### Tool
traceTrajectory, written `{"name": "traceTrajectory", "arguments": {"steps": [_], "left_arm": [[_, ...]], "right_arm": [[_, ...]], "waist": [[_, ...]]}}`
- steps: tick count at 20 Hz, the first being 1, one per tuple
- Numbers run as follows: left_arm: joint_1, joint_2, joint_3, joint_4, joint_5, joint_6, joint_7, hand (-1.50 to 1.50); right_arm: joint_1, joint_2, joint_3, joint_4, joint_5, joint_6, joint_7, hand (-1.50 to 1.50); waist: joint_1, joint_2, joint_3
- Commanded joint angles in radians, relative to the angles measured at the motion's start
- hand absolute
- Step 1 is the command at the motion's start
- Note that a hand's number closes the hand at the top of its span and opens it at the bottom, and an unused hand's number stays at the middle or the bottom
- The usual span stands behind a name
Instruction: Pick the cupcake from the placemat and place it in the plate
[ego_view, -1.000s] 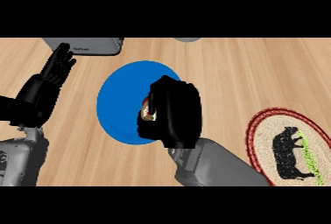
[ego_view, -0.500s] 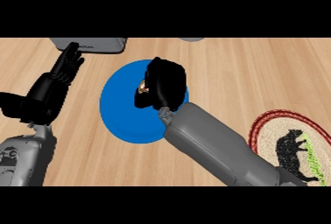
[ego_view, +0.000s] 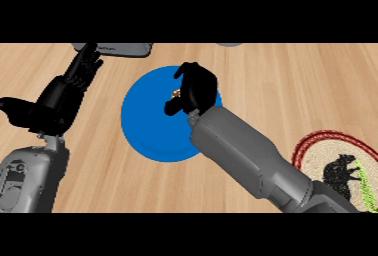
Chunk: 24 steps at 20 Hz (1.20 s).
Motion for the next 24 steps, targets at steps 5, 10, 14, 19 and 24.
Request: {"name": "traceTrajectory", "arguments": {"steps": [5, 10, 14, 19, 24], "left_arm": [[-0.01, -0.011, -0.004, -0.001, 0.011, -0.008, 0.009, 0.0], [0.023, -0.003, -0.002, -0.001, -0.006, -0.006, -0.01, 0.0], [0.004, -0.021, -0.003, 0.012, -0.019, 0.02, -0.006, 0.0], [0.034, 0.05, 0.073, -0.004, 0.02, -0.017, -0.001, 0.0], [0.02, 0.059, 0.105, 0.016, 0.027, -0.013, 0.011, 0.0]], "right_arm": [[0.003, 0.003, -0.015, 0.058, -0.175, -0.24, -0.197, -1.5], [-0.008, 0.003, -0.056, 0.06, -0.223, -0.413, -0.278, -1.5], [0.016, 0.003, -0.061, -0.007, -0.324, -0.496, -0.359, -1.5], [0.121, 0.003, -0.049, -0.087, -0.397, -0.587, -0.447, -1.5], [0.237, 0.0, -0.185, -0.168, -0.419, -0.498, -0.623, -1.5]], "waist": [[0.013, 0.006, 0.002], [0.0, 0.001, 0.001], [-0.021, -0.004, 0.001], [-0.061, -0.019, 0.001], [-0.104, -0.025, 0.001]]}}
